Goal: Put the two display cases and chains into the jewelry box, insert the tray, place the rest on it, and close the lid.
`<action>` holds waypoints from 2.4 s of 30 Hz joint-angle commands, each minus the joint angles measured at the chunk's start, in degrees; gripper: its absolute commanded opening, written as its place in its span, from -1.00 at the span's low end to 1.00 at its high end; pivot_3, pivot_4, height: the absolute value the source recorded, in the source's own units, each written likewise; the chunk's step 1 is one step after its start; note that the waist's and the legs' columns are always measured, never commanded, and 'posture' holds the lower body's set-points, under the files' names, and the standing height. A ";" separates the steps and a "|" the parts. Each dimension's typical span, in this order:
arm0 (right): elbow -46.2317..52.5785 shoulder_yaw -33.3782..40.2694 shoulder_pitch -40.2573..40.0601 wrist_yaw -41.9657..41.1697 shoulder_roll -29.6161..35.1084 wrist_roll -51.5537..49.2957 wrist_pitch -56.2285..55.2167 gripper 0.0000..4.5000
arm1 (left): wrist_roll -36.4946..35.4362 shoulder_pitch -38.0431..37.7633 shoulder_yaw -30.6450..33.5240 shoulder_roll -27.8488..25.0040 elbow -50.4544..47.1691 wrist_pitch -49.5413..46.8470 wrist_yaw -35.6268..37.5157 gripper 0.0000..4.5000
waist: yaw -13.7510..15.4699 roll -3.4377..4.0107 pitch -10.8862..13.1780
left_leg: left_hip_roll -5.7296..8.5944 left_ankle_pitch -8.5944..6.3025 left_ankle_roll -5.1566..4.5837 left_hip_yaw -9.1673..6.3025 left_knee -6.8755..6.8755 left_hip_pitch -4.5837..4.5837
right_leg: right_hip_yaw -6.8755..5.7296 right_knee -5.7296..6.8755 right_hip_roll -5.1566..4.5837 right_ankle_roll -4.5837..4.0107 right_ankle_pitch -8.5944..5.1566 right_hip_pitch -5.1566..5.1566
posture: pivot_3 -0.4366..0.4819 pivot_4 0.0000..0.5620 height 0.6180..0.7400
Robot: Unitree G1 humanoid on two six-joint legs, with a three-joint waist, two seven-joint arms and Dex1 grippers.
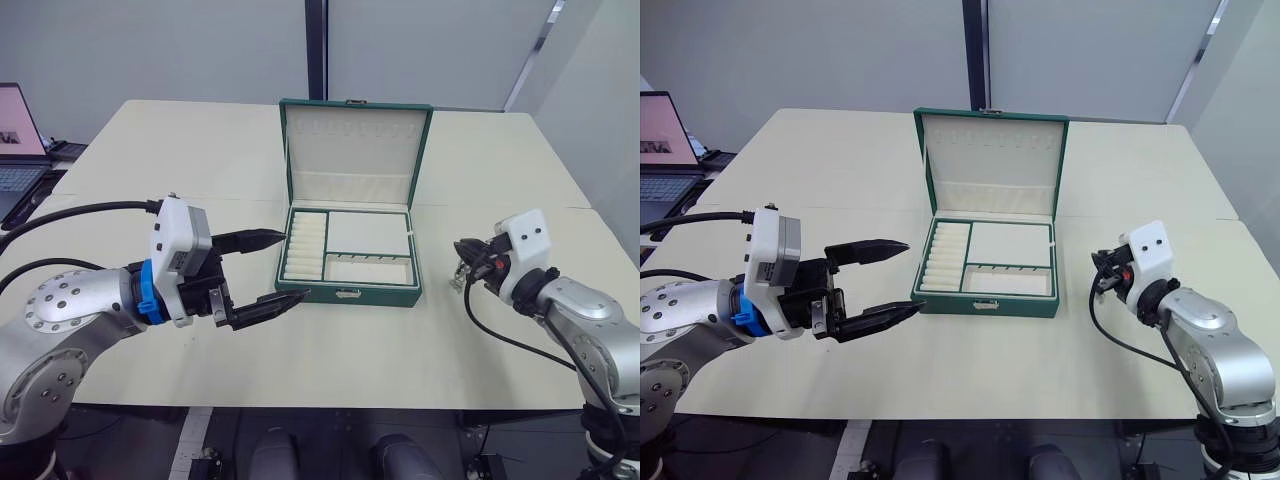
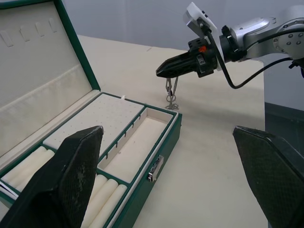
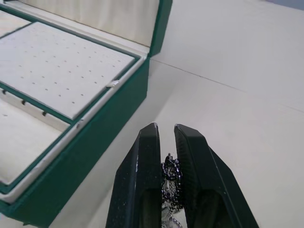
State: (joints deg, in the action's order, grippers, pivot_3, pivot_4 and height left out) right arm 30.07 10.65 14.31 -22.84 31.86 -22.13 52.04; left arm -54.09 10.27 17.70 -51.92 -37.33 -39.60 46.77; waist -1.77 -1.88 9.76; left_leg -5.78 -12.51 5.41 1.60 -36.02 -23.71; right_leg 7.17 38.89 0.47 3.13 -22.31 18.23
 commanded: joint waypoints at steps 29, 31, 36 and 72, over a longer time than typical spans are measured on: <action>-11.96 -5.72 -3.56 -1.60 0.54 5.28 -11.25 -0.88 | -1.84 2.00 -0.66 -0.02 -1.17 -1.00 -1.45 1.00 | 0.00 0.00 0.00 | 0.00 0.01 0.01 0.01 -0.02 0.00 | 0.00 -0.01 0.00 0.00 0.00 0.00 | -0.05 -0.47 1.00; -12.33 -5.90 -3.79 -1.58 0.29 5.58 -11.44 -0.88 | -1.75 1.95 -0.75 -0.01 -1.22 -0.98 -1.40 1.00 | 0.00 0.00 0.00 | 0.00 0.01 0.01 0.00 -0.02 0.00 | 0.00 -0.01 0.00 0.00 0.00 0.00 | -0.05 -0.47 1.00; -12.74 -5.56 -3.76 -1.94 -0.49 4.84 -10.63 -0.57 | -1.66 1.89 -0.96 0.10 -1.35 -0.88 -1.33 1.00 | 0.00 0.00 0.00 | 0.00 0.01 0.01 0.00 -0.02 0.00 | 0.00 -0.01 0.00 0.00 0.00 -0.01 | -0.05 -0.47 1.00; -15.51 -6.98 -7.05 -1.58 -3.15 7.80 -12.18 0.82 | -1.82 1.56 -1.08 0.27 -1.54 -0.84 -1.30 1.00 | -0.06 0.00 0.00 | 0.00 0.01 0.01 0.00 -0.02 0.03 | 0.00 0.00 0.00 0.00 0.00 -0.03 | -0.05 -0.47 1.00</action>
State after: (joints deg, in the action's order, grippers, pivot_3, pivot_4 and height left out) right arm 14.74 4.26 7.06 -24.61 28.91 -14.50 39.11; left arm -55.27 11.42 16.04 -51.51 -37.64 -40.88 45.63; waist -1.83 -1.88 9.75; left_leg -5.78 -12.50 5.42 1.60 -36.04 -23.68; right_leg 7.17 38.90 0.47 3.13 -22.31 18.21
